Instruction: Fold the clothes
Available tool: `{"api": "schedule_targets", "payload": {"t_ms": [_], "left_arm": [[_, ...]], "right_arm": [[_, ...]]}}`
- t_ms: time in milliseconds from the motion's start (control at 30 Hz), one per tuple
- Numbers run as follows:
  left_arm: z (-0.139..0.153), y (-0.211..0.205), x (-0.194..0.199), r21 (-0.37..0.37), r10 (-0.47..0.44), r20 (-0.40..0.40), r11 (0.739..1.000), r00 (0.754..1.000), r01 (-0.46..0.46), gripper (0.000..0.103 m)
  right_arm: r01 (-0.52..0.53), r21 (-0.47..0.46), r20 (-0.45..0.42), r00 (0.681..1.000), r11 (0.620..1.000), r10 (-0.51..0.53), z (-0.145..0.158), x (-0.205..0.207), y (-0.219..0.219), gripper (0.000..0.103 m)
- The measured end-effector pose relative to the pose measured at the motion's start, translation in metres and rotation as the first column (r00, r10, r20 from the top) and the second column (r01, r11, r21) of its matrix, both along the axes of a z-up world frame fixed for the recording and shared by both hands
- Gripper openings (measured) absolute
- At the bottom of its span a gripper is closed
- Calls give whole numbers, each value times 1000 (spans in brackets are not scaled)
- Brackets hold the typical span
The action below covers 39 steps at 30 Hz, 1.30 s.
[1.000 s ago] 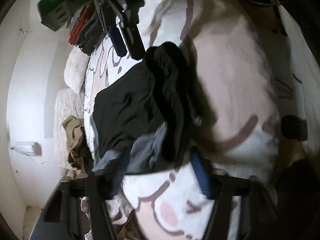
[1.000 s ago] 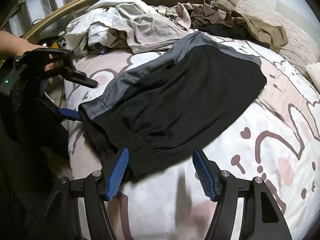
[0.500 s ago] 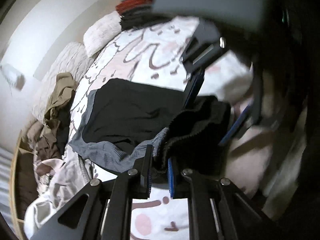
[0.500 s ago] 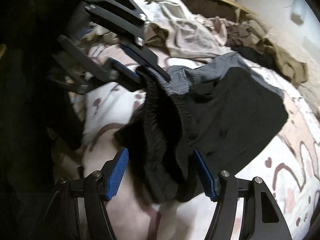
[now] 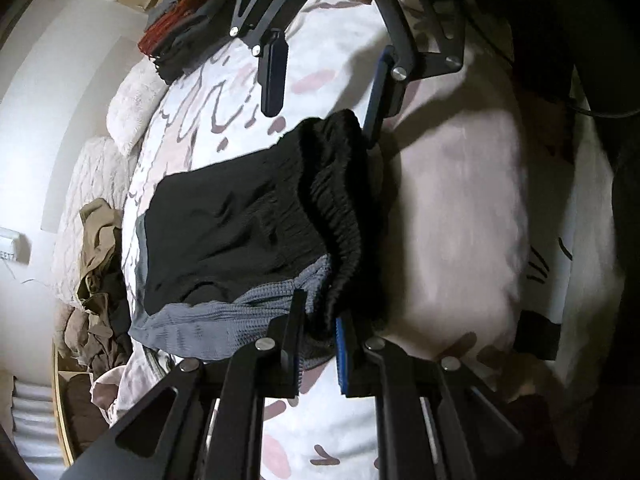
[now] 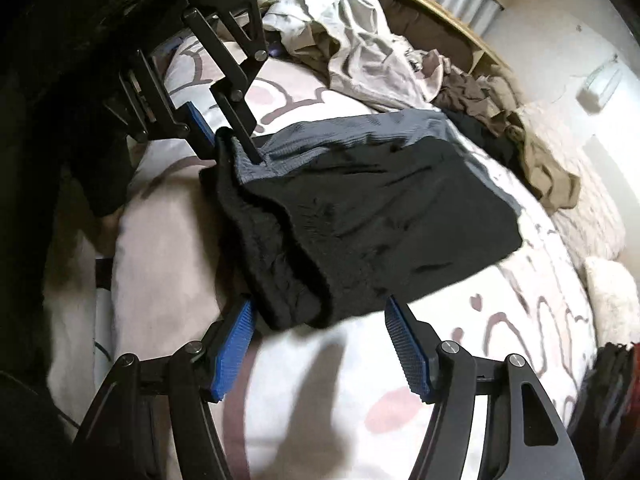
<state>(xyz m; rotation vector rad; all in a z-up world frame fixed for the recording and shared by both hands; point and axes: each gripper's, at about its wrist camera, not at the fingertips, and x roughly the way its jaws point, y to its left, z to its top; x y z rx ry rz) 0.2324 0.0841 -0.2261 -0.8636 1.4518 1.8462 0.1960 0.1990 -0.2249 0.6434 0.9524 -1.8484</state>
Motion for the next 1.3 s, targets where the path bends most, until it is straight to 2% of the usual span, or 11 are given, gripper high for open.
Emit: {"api": "schedule_targets", "payload": {"t_ms": [200,400,667,900,933,967,1067,1133,1167,1233,1300], "left_arm": [[-4,1,1,-18,-36,-10,999,999,36,13],[-7,2,3,-20,-48,-12,999,999,48,13],[-7,3,2,-9,-30,-9,1000,1000,30,14],[-6,2,-3,30,-4,8,1000,1000,4,16],[-6,2,-4,37,-1,7,999,1000,0,17],[-7,1,-4,45,3,6,999,1000,-3,17],[-6,-1,-6,68,17,-4,998,1000,-17,24],[-4,-2,-6,80,32,-33,996,999,-30,37],[-2,-3,-4,88,38,-52,996,998,-33,51],[5,-7,0,108,41,-95,994,995,-31,69],[8,-11,8,108,18,-128,994,992,-4,72]], "right_arm": [[-73,89,-194,977,993,89,-11,21,17,67],[-91,243,-431,882,966,192,-39,23,20,67],[-254,293,-509,775,922,375,-54,17,2,67],[-370,304,-604,638,878,478,-63,22,-15,66],[-379,308,-613,623,873,487,-64,23,-17,64],[-387,315,-617,611,867,497,-65,24,-19,55],[-403,355,-595,598,843,537,-72,29,-23,27],[-401,355,-597,598,845,535,-74,31,-24,25],[-395,338,-586,622,854,520,-70,29,-26,24],[-372,280,-541,701,885,465,-56,23,-31,24],[-339,205,-476,786,918,396,-38,16,-38,24]]}}
